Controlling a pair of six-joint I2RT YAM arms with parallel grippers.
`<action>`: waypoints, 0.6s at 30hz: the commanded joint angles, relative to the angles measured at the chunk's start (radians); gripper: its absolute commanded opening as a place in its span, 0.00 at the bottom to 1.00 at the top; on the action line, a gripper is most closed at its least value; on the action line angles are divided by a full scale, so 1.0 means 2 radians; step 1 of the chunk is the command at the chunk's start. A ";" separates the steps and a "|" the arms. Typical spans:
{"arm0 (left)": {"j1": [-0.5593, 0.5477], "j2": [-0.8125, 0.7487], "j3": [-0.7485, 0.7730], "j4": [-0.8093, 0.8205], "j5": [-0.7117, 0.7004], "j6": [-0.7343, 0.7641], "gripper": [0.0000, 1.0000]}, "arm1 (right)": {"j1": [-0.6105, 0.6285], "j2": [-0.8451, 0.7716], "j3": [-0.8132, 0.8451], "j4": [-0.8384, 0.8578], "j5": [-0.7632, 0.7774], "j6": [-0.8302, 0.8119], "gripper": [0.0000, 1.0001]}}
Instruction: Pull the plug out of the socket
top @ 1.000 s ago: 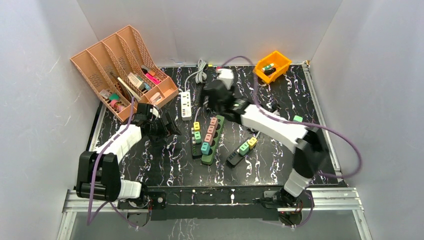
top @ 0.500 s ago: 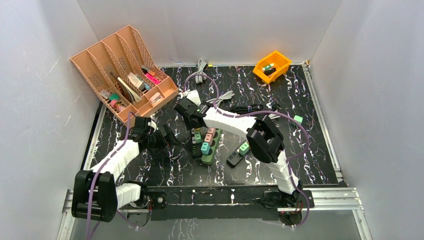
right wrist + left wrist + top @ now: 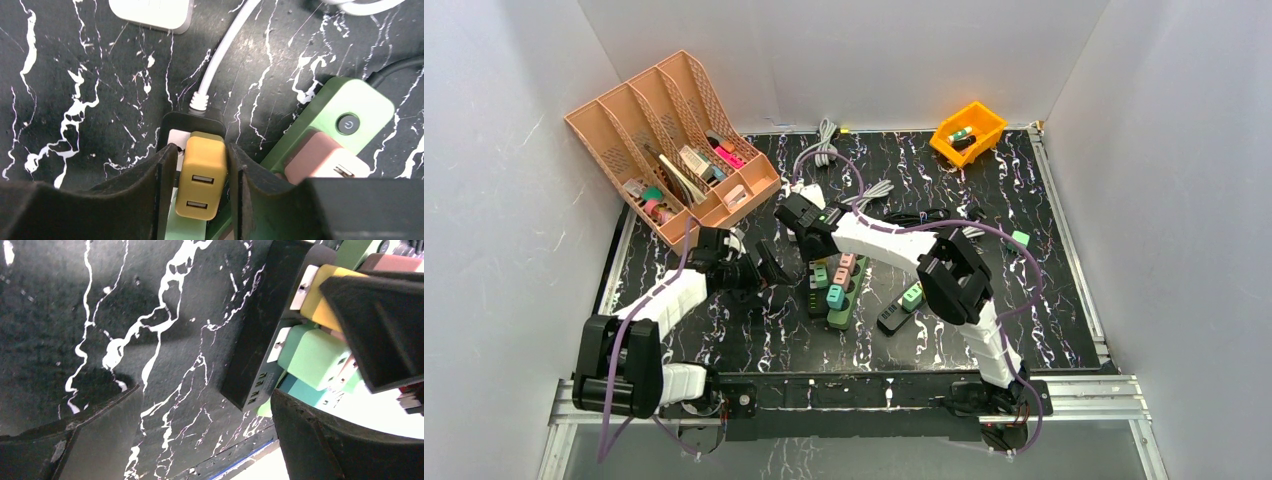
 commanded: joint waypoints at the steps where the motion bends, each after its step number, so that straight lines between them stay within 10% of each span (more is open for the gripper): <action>1: -0.001 0.010 0.019 0.021 0.032 0.002 0.98 | 0.001 0.014 0.020 -0.013 -0.034 0.001 0.54; 4: -0.009 0.018 0.011 0.043 0.037 -0.008 0.98 | 0.001 0.022 0.025 -0.020 -0.042 -0.001 0.49; 8: -0.035 0.027 0.003 0.072 0.039 -0.029 0.98 | -0.002 0.015 0.030 -0.018 -0.035 0.001 0.03; 18: -0.085 0.050 0.004 0.149 0.052 -0.067 0.98 | -0.016 -0.045 0.033 0.063 -0.070 -0.008 0.00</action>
